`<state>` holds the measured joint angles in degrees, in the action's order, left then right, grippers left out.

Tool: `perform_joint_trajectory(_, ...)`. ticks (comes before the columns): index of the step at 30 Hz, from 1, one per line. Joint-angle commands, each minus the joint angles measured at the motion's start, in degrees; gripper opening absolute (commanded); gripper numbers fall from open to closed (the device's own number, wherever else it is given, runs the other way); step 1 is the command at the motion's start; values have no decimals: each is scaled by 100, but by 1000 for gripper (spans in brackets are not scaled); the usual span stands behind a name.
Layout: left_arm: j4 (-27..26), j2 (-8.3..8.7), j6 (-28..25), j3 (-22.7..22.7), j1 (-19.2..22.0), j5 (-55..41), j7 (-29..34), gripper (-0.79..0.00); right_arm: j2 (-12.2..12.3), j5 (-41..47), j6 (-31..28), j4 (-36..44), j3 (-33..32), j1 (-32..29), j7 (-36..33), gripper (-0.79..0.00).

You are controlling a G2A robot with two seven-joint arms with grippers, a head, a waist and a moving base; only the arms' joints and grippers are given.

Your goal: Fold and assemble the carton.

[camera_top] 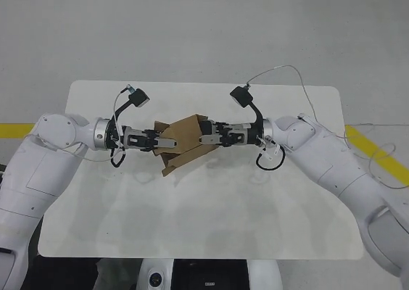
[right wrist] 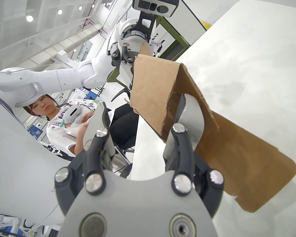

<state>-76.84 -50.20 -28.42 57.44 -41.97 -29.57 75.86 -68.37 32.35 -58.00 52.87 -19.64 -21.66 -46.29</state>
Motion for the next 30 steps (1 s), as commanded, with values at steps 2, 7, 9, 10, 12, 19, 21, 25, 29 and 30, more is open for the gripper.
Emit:
perform_joint_trajectory(2, -68, 8, 8, -1, -31, 43, 7, -785, 6, 66, 0, 36, 194, 71, 0, -336)
perform_joint_trajectory(7, -178, 30, -11, -8, -90, 148, -11, -785, -7, 346, 0, -9, 480, 203, 0, -403)
perform_joint_trajectory(9, -206, 41, -20, -14, -108, 202, -20, -785, -38, 453, 0, -59, 588, 247, 0, -413)
perform_joint_trajectory(10, -220, 46, -22, -21, -115, 227, -22, -785, -51, 508, 0, -82, 639, 264, -1, -416)
perform_joint_trajectory(12, -269, 58, -26, -42, -127, 289, -26, -785, -72, 588, 0, -114, 760, 296, -1, -425)
perform_joint_trajectory(19, -466, 115, -87, -151, -167, 480, -87, -785, -105, 793, 9, -76, 990, 347, -10, -493)
perform_joint_trajectory(21, -507, 139, -108, -183, -174, 518, -108, -785, -114, 794, 34, -62, 990, 337, -35, -533)
perform_joint_trajectory(25, -546, 186, -155, -238, -173, 545, -154, -785, -135, 815, 110, -39, 990, 311, -112, -539)
perform_joint_trajectory(29, -555, 230, -191, -292, -153, 551, -190, -785, -152, 832, 188, -16, 990, 297, -189, -563)
perform_joint_trajectory(30, -561, 240, -200, -309, -148, 552, -200, -785, -153, 829, 203, -12, 990, 294, -205, -579)
